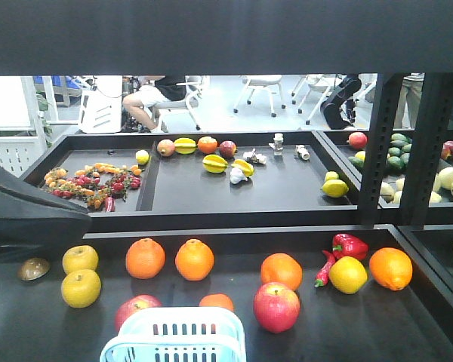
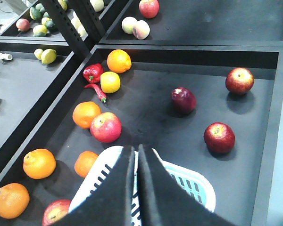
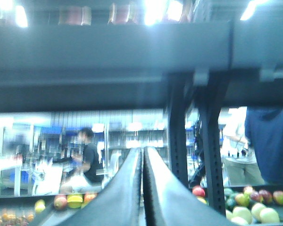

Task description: Pick three apples into basket with both arms

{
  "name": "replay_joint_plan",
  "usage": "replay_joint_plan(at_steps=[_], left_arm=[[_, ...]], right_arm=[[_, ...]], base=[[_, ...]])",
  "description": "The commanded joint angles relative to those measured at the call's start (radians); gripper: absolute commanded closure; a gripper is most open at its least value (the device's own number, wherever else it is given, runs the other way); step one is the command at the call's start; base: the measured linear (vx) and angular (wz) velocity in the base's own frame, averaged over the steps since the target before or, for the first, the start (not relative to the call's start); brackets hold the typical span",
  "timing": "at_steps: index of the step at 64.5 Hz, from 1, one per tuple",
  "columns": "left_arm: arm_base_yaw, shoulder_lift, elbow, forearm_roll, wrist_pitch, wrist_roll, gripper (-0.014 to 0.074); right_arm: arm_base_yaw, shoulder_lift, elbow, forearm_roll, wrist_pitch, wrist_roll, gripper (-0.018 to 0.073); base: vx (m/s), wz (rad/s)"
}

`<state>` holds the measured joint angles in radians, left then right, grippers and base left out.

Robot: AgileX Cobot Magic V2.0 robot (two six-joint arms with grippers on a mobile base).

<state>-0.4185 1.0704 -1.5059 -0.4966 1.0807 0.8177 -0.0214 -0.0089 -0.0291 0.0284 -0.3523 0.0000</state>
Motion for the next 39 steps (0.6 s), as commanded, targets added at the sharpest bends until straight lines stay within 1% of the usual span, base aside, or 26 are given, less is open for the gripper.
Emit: replay_joint_plan(at_steps=[1,3,4,9,14,19,23,25,33,39], left_arm=[[-0.005,-0.013,-0.028,-0.031,-0.051,-0.008,0.0604],[-0.005,-0.013,-0.028,-0.031,-0.051,-0.008,0.0604],[-0.005,-0.013,-0.028,-0.031,-0.051,-0.008,0.0604],[-0.005,-0.011,-0.028,-0.031,-0.051,-0.008,0.0604],[-0.005,-0.011,-0.028,-0.031,-0.051,-0.008,0.0604],[-0.005,-0.011,-0.028,-0.031,-0.051,-0.008,0.0604],[-0.005,-0.011,-0.028,-0.031,-0.051,-0.008,0.0604],[-0.005,-0.011,-0.028,-0.031,-0.051,-0.008,0.0604],[-0.005,-0.011,-0.028,-0.031,-0.051,-0.008,0.0604],[-0.005,-0.011,-0.028,-0.031,-0.051,-0.008,0.0604]], right_arm=[[-0.005,0.063,-0.199,0.019,0.302,-0.046,0.0561],[-0.005,0.106,-0.265,0.001,0.443,-0.076,0.0561],[-0.005,0.126,-0.299,-0.007,0.538,-0.096,0.0561],[-0.005,0.260,-0.498,-0.052,0.827,-0.128,0.0561],[-0.005,0.426,-0.672,-0.072,1.079,-0.126,0.0561],[-0.003,0.559,-0.828,-0.072,1.256,-0.126,0.0561],[-0.003,0.641,-0.918,-0.054,1.340,-0.126,0.0561],[-0.003,0.677,-0.948,-0.042,1.358,-0.126,0.0561],[-0.003,0.757,-1.028,0.027,1.380,-0.126,0.0561],[-0.003,0.792,-1.038,0.079,1.350,-0.148,0.0560]], base=[[0.00,0.00],[0.00,0.00],[0.00,0.00],[0.00,0.00],[0.00,0.00],[0.00,0.00],[0.00,0.00],[0.00,0.00],[0.00,0.00],[0.00,0.00]])
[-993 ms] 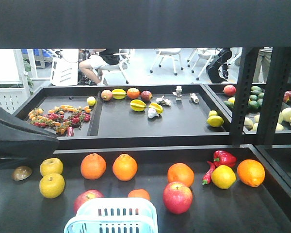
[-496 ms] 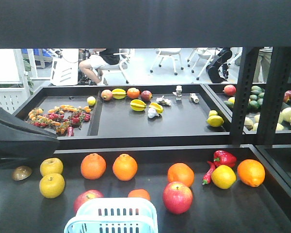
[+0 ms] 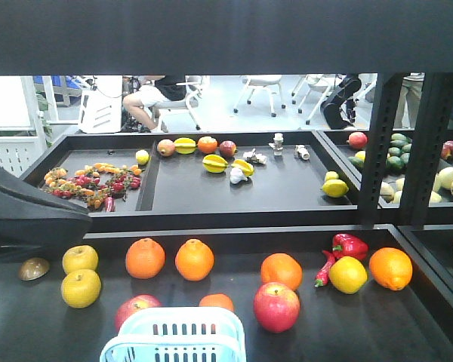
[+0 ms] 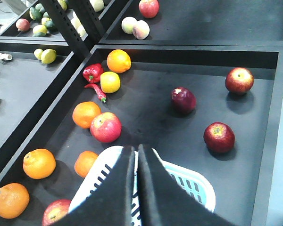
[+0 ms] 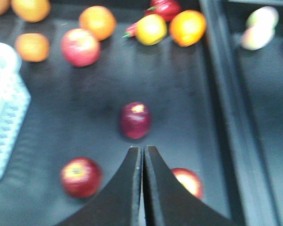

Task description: Pick three apples into basket with both arms

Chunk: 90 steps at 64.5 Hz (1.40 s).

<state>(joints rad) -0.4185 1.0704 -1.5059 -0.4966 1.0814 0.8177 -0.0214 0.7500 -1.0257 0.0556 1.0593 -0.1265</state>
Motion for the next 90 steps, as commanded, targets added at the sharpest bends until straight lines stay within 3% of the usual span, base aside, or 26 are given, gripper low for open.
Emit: replay_joint_plan(at_steps=[1,16,37,44,50,58,66,79,90], left_arm=[[-0.005,-0.011,-0.028,-0.031,-0.052,-0.008,0.0604],[-0.005,-0.011,-0.028,-0.031,-0.052,-0.008,0.0604],[-0.005,-0.011,-0.028,-0.031,-0.052,-0.008,0.0604],[-0.005,-0.011,-0.028,-0.031,-0.052,-0.008,0.0604],[-0.005,-0.011,-0.028,-0.031,-0.052,-0.008,0.0604],[-0.005,-0.011,-0.028,-0.031,-0.052,-0.008,0.0604],[-0.005,-0.011,-0.028,-0.031,-0.052,-0.008,0.0604],[-0.005,-0.011,-0.028,-0.031,-0.052,-0.008,0.0604],[-0.005,-0.011,-0.028,-0.031,-0.052,-0.008,0.0604]], right_arm=[[-0.003,0.037,-0.041,0.061,-0.061,-0.030,0.0559],[-0.003,0.188,-0.040,0.110,0.141,-0.209,0.0554],[-0.002,0.375,-0.037,0.105,0.223,-0.206,0.0554],[0.032,0.405,-0.037,0.115,0.220,-0.146,0.0554],[0.151,0.425,-0.037,0.095,0.194,-0.077,0.0559],[0.326,0.457,-0.037,-0.056,0.130,0.072,0.0559],[0.429,0.494,-0.037,-0.164,0.099,0.252,0.0557],[0.438,0.534,-0.037,-0.056,0.062,0.267,0.0499],[0.438,0.555,-0.037,0.055,0.062,0.267,0.0309]], base=[[0.00,0.00],[0.00,0.00],[0.00,0.00],[0.00,0.00],[0.00,0.00],[0.00,0.00],[0.00,0.00],[0.00,0.00],[0.00,0.00]])
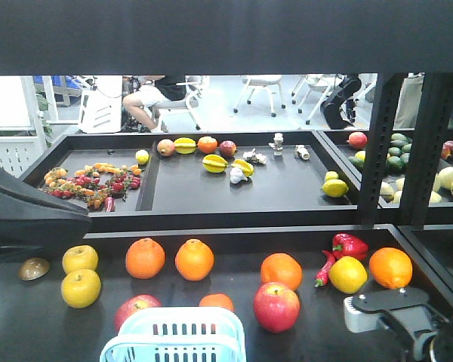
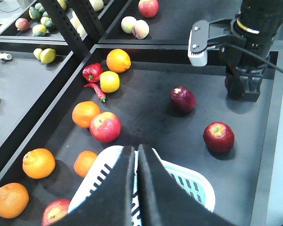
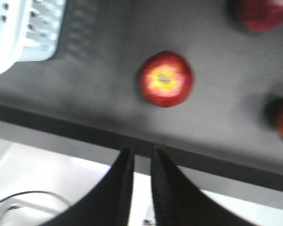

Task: Pick three apples into basket with both arms
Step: 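Move the right gripper above the dark red apple in the bin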

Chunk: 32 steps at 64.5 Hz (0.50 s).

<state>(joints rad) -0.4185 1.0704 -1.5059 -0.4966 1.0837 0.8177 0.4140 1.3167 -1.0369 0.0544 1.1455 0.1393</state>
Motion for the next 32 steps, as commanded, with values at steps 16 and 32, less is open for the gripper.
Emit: replay_joint_plan(at_steps=[16,32], left_arm=[[-0.005,-0.011,-0.028,-0.031,-0.054,-0.008,0.0604],[-0.005,-0.011,-0.028,-0.031,-0.054,-0.008,0.0604]], right_arm=[[0.001,-0.010,-0.026,0.033,-0.042,0.001,-0.0094],[0.000,0.057,-0.026,-0.083,-0.083,0.013,-0.0160]], base=[[0.00,0.00],[0.00,0.00]])
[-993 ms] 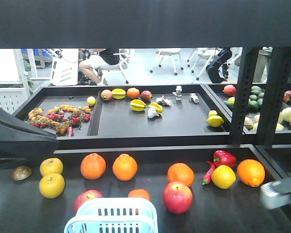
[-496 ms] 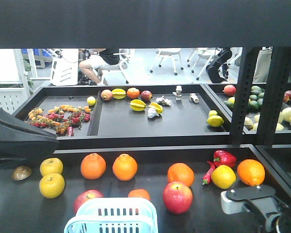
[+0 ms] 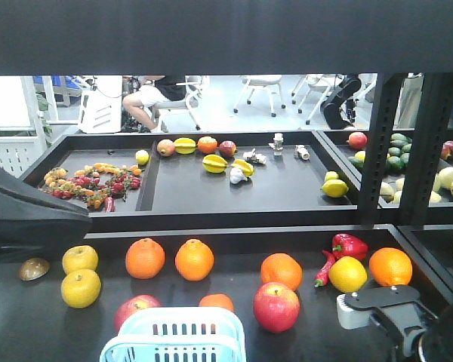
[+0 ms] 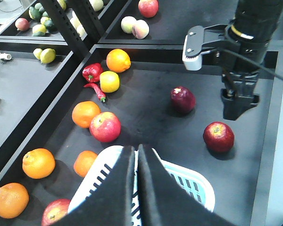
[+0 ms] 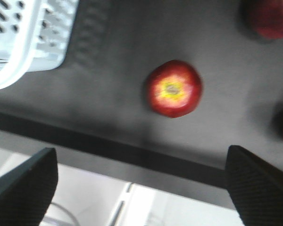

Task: Pick three apples into basket with both arms
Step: 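Move the right gripper above the dark red apple in the bin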

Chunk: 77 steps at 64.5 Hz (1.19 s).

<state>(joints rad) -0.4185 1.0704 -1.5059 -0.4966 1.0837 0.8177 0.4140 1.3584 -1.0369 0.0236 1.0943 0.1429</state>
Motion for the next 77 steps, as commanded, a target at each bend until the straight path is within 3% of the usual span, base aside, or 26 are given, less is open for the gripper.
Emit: replay_joint_plan(at_steps=[1,21,35,54,77], left_arm=[[-0.005,-0.011,-0.028,-0.031,-0.054,-0.008,0.0604],[-0.005,-0.011,-0.028,-0.031,-0.054,-0.008,0.0604],[-0.005,-0.011,-0.028,-0.031,-0.054,-0.008,0.0604],[-0.005,-0.011,-0.028,-0.031,-0.054,-0.008,0.0604],[-0.005,-0.011,-0.028,-0.031,-0.054,-0.008,0.0604]], right_arm=[[0.000,0.024,-0.026,-0.056,-0.032,0.010,-0.0158],[0.000,0.222,-0.026,-0.064,-0.115,0.126,-0.0144],[-0.006,0.326,-0.026,-0.057,-0.137,0.124,-0.0126],[-0.128,0.349,-0.029,0.072,-0.139,0.052,-0.0101],[-0.129,0.360,-0.029,0.066,-0.209,0.045,-0.0091]], base=[[0.00,0.00],[0.00,0.00],[0.00,0.00],[0.00,0.00],[0.00,0.00]])
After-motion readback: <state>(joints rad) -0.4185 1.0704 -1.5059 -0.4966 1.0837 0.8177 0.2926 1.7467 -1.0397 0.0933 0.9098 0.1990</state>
